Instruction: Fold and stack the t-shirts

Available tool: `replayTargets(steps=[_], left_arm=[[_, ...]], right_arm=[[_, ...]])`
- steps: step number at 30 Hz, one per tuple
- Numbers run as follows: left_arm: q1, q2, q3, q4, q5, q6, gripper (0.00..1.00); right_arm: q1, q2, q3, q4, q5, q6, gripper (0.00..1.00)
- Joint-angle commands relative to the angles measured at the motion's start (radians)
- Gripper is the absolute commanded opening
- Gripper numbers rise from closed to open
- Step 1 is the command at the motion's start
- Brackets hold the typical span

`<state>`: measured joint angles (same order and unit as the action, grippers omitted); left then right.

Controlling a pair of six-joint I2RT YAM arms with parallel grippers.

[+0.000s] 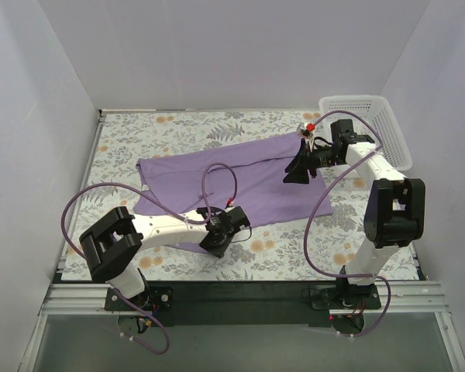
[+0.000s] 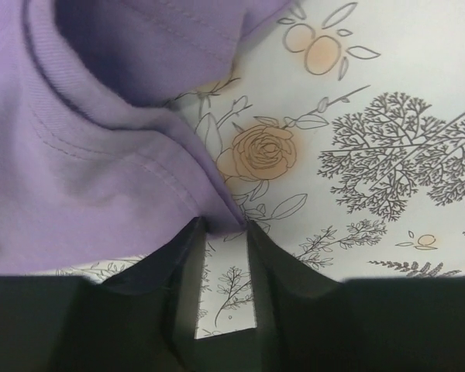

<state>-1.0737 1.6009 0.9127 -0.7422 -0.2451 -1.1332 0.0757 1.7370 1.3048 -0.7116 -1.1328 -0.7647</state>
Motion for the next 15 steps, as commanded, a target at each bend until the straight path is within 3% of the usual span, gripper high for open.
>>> replayTargets(steps=[1,4,6,11,15], left_arm=[[0.0,0.03,-0.003,0.018,-0.003,0.012,0.24],[0.0,0.011,-0.008,0.023,-0.014,0.013,0.06],[0.0,-0.009,-0.008,0.021,-0.031,0.024,0.0],[0.0,-0.099,0.005,0.023,-0.051,0.078,0.0],[0.001,-0.206,0.0,0.058,-0.051,0.137,0.0]], right_arm=[[-0.016,-0.02,-0.013,-0.017,-0.045,-0.012,0.65],[-0.022,-0.033,-0.013,-0.019,-0.045,-0.01,0.65],[-0.028,-0.043,-0.016,-0.019,-0.041,-0.01,0.65],[-0.028,-0.083,-0.036,-0.061,0.043,-0.065,0.65],[-0.028,-0.151,-0.041,-0.245,0.227,-0.313,0.65]])
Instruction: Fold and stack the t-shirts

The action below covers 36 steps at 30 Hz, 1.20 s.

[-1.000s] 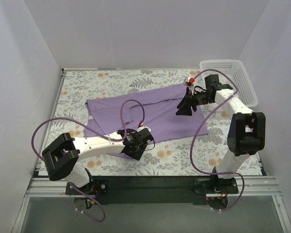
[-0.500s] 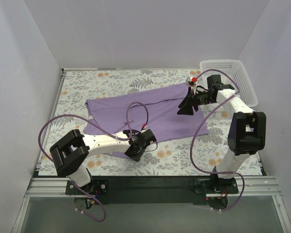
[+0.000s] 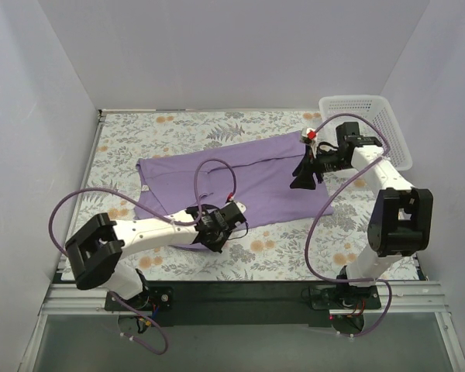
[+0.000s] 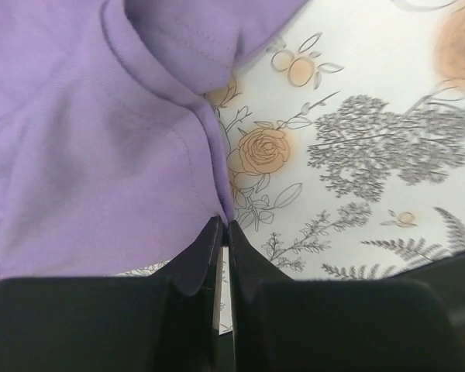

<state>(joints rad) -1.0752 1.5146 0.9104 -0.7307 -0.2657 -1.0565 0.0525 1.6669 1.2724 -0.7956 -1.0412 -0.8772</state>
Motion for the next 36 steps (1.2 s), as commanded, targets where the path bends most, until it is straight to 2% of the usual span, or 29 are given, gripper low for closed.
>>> replayTargets(steps=[1,3,5,7,10,13,23,32,35,36], left_arm=[[0.004,-0.14,-0.005,0.051,-0.021,0.076,0.0],[0.004,-0.203,-0.019,0.063,0.021,0.131,0.0],[0.004,-0.264,-0.047,0.077,0.052,0.168,0.0],[0.006,-0.298,-0.054,0.094,0.127,0.19,0.0],[0.008,-0.346,-0.064,0.106,0.169,0.21,0.0],[0.008,-0.37,-0.062,0.105,0.18,0.216,0.0],[0.008,-0.441,-0.027,0.065,0.175,0.219,0.0],[0.008,-0.439,-0.015,0.042,0.164,0.214,0.0],[0.006,-0.429,-0.008,0.036,0.161,0.214,0.0],[0.008,-0.427,-0.007,0.033,0.16,0.216,0.0]], right_arm=[[-0.005,-0.1,-0.028,-0.187,0.191,-0.307,0.64],[-0.006,-0.177,-0.133,-0.209,0.375,-0.415,0.62],[-0.023,-0.258,-0.217,-0.202,0.532,-0.605,0.62],[-0.042,-0.292,-0.321,-0.194,0.604,-0.749,0.61],[-0.101,-0.302,-0.366,-0.182,0.668,-0.83,0.59],[-0.117,-0.271,-0.366,-0.148,0.704,-0.838,0.56],[-0.105,-0.135,-0.338,-0.011,0.693,-0.772,0.55],[-0.089,-0.061,-0.327,0.076,0.699,-0.724,0.5],[-0.08,-0.039,-0.334,0.079,0.708,-0.718,0.41],[-0.079,-0.035,-0.337,0.079,0.708,-0.717,0.32]])
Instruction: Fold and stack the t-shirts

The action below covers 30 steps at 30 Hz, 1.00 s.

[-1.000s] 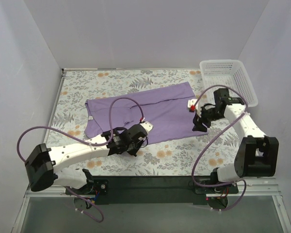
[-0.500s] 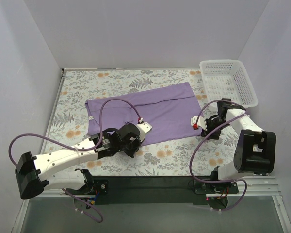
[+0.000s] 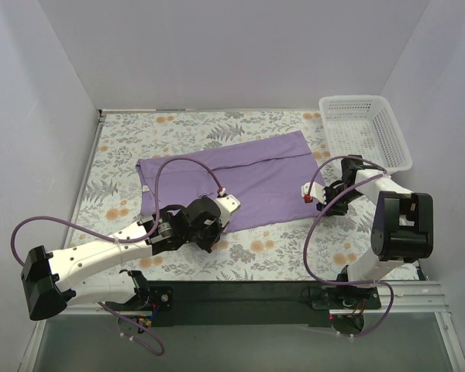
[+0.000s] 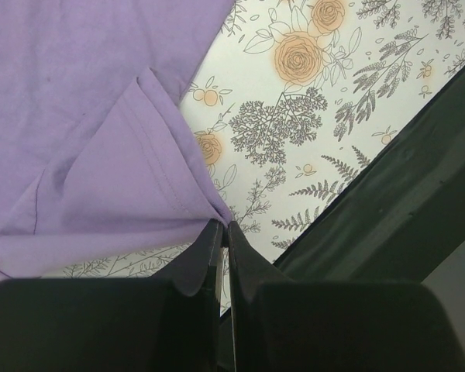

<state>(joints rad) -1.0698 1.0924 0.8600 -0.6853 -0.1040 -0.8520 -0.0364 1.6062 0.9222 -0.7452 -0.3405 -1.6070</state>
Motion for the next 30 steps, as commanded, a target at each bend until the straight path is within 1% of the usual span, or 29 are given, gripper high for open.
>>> replayTargets(steps=[1,2,3,5,6,11,18,25,28,29,30], left_arm=[[0.002,-0.002,0.043,-0.016,-0.005,0.011,0.0],[0.002,-0.002,0.047,-0.017,-0.003,0.011,0.0],[0.002,0.0,0.05,-0.02,-0.003,0.013,0.0],[0.001,0.001,0.059,-0.029,-0.005,0.014,0.0],[0.001,0.003,0.069,-0.045,-0.005,0.014,0.0],[0.002,0.003,0.122,-0.105,-0.036,0.013,0.0],[0.002,-0.034,0.182,-0.181,-0.138,0.034,0.0],[0.001,-0.078,0.201,-0.261,-0.272,0.061,0.0],[0.002,-0.107,0.203,-0.263,-0.347,0.054,0.0],[0.002,-0.121,0.201,-0.257,-0.405,0.053,0.0],[0.001,-0.132,0.201,-0.24,-0.434,0.053,0.0]], right_arm=[[0.012,0.026,0.009,0.027,0.008,0.013,0.28],[0.012,0.021,0.006,0.026,0.008,0.012,0.24],[0.012,0.017,0.001,0.026,0.009,0.012,0.16],[0.012,-0.003,-0.005,0.024,0.018,0.012,0.08],[0.012,-0.012,-0.006,0.024,0.021,0.012,0.01],[0.012,-0.064,0.021,-0.002,0.012,0.024,0.01],[0.012,-0.052,0.153,-0.086,-0.012,0.094,0.01],[0.012,-0.02,0.247,-0.131,-0.04,0.143,0.01],[0.012,-0.005,0.291,-0.138,-0.06,0.17,0.01],[0.012,0.006,0.312,-0.143,-0.069,0.176,0.01],[0.012,0.009,0.325,-0.146,-0.072,0.185,0.01]])
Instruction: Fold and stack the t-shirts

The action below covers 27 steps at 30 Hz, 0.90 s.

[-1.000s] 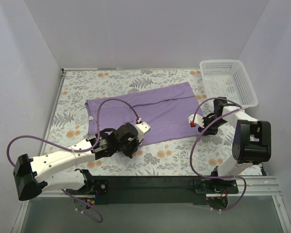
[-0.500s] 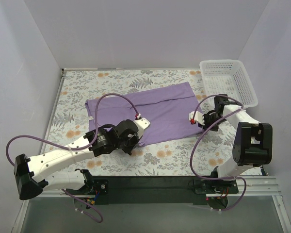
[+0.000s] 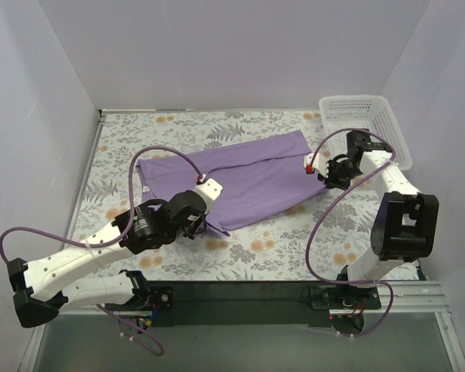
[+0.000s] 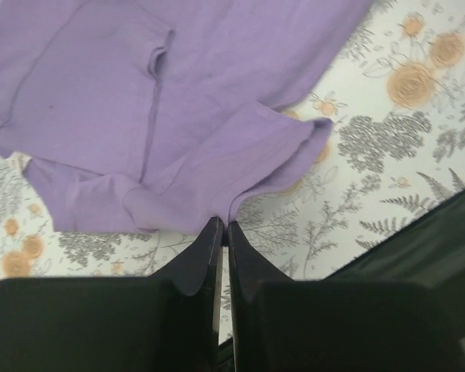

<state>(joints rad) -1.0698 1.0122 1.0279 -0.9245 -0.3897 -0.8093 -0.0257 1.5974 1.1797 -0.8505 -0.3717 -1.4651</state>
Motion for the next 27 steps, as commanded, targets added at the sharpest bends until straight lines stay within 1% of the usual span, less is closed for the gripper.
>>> replayTargets(steps=[1,3,6,9,12,16,19,22,23,24,25,26,27], left_arm=[[0.002,-0.076,0.035,0.009,-0.176,0.012,0.0],[0.002,-0.101,0.038,0.05,-0.263,0.022,0.0],[0.004,-0.15,0.043,0.126,-0.348,0.065,0.0],[0.005,-0.187,0.038,0.197,-0.373,0.123,0.0],[0.007,-0.201,0.021,0.222,-0.376,0.156,0.0],[0.011,-0.196,-0.011,0.207,-0.362,0.148,0.0],[0.031,-0.205,-0.049,0.228,-0.356,0.145,0.0],[0.089,-0.212,-0.068,0.271,-0.331,0.169,0.0],[0.109,-0.21,-0.072,0.291,-0.293,0.18,0.0],[0.163,-0.207,-0.08,0.299,-0.269,0.189,0.0],[0.192,-0.202,-0.086,0.308,-0.232,0.208,0.0],[0.223,-0.198,-0.091,0.315,-0.171,0.214,0.0],[0.278,-0.189,-0.098,0.317,-0.14,0.22,0.0]], right_arm=[[0.001,0.024,0.077,-0.044,-0.045,0.048,0.01],[0.001,0.038,0.107,-0.048,-0.053,0.064,0.01],[0.001,0.061,0.141,-0.055,-0.053,0.081,0.01],[0.001,0.078,0.164,-0.061,-0.053,0.092,0.01],[0.001,0.084,0.169,-0.067,-0.052,0.095,0.01],[0.001,0.088,0.178,-0.078,-0.053,0.094,0.01],[0.003,0.101,0.201,-0.093,-0.056,0.097,0.01],[0.006,0.119,0.227,-0.105,-0.053,0.117,0.01],[0.006,0.122,0.247,-0.108,-0.053,0.124,0.01],[0.007,0.128,0.254,-0.114,-0.053,0.127,0.01],[0.01,0.136,0.262,-0.117,-0.055,0.13,0.01],[0.012,0.141,0.274,-0.12,-0.052,0.132,0.01],[0.015,0.144,0.279,-0.125,-0.053,0.134,0.01]])
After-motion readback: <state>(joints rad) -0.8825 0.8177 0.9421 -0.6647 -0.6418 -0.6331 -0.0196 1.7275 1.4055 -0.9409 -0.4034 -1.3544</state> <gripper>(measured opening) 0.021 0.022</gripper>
